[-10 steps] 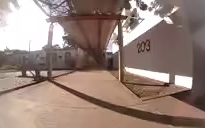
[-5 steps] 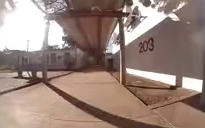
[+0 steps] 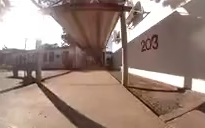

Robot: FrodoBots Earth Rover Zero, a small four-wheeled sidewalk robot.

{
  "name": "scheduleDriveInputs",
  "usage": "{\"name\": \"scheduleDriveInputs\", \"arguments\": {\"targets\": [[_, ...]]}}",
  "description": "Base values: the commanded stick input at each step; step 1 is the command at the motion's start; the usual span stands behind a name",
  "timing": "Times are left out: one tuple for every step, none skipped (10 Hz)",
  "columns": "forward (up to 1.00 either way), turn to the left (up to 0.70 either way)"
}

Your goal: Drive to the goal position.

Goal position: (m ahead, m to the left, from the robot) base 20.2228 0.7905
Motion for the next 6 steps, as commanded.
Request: {"name": "scheduleDriveInputs", "arguments": {"targets": [[0.7, 0.0], [0.7, 0.0], [0.7, 0.08], [0.7, 0.2], [0.7, 0.28], [0.7, 0.33]]}}
